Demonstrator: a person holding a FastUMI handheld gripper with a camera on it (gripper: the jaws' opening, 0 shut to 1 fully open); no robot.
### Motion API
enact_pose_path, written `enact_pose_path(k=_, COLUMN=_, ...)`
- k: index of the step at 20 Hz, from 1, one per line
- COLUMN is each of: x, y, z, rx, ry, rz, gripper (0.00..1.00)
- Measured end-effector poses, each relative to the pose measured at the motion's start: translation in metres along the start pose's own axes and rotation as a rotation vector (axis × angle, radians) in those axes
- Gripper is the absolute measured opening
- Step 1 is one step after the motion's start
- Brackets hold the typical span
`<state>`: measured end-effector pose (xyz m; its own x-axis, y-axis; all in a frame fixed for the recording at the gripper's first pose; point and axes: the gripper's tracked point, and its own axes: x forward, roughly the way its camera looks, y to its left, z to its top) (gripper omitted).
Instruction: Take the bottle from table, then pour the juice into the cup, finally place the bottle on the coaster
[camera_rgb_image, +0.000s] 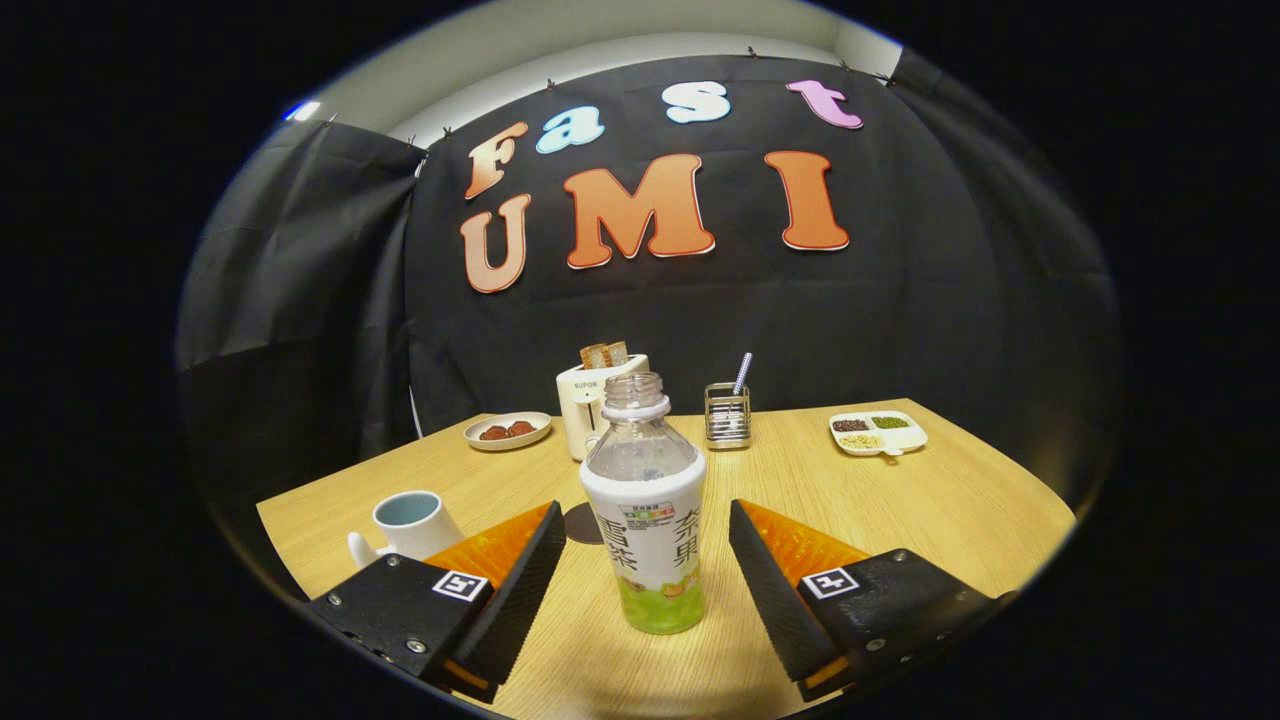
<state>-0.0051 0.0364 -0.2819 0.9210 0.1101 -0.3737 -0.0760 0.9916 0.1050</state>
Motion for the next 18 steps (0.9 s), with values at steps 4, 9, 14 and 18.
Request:
enact_pose_path(k=4, x=0.016, y=-0.001, z=-0.018, rx=-0.009, ry=0.049, rz=-0.014, gripper=0.98)
enact_pose_path(k=9, x=0.029, y=-0.004, z=-0.040, rx=0.006, ry=0.111, rz=-0.048, gripper=0.82)
enact_pose_path(k=14, x=0.028, y=-0.009, z=-0.045, rx=-0.025, ry=0.118, rz=-0.095, gripper=0.66)
enact_pose_path(k=18, x=0.028, y=-0.006, z=-0.043, rx=-0.030, ry=0.116, rz=-0.116, gripper=0.60)
